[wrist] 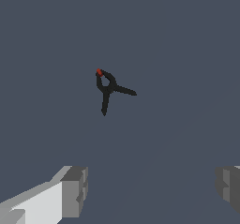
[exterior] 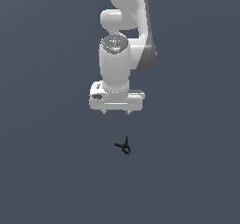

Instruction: Pick up the object and move it to a goal position.

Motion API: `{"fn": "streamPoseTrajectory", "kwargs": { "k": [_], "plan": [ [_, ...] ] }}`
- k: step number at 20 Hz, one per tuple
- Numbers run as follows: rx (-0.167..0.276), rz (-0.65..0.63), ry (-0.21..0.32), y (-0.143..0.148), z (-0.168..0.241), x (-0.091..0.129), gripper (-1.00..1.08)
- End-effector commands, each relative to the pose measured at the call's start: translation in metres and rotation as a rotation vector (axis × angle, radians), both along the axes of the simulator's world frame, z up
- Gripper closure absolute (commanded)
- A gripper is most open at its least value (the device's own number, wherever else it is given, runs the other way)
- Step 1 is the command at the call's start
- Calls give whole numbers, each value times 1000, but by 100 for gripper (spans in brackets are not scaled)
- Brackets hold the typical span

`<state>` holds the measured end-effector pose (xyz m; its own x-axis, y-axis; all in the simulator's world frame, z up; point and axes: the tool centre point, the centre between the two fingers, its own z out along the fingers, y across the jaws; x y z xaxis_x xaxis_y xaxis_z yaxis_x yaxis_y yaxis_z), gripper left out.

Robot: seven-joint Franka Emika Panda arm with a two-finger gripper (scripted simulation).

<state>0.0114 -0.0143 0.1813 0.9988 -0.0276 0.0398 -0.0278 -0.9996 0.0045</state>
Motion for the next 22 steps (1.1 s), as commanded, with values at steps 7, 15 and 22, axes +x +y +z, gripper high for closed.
{"fn": "streamPoseTrajectory", "kwargs": {
  "k": [7, 15, 22],
  "plan": [
    [-6, 54, 6, 16, -4, -2, -92],
    [-10, 80, 10, 25, -5, -4, -92],
    [-13, 134, 14, 27, -15, 7, -92]
  ]
}}
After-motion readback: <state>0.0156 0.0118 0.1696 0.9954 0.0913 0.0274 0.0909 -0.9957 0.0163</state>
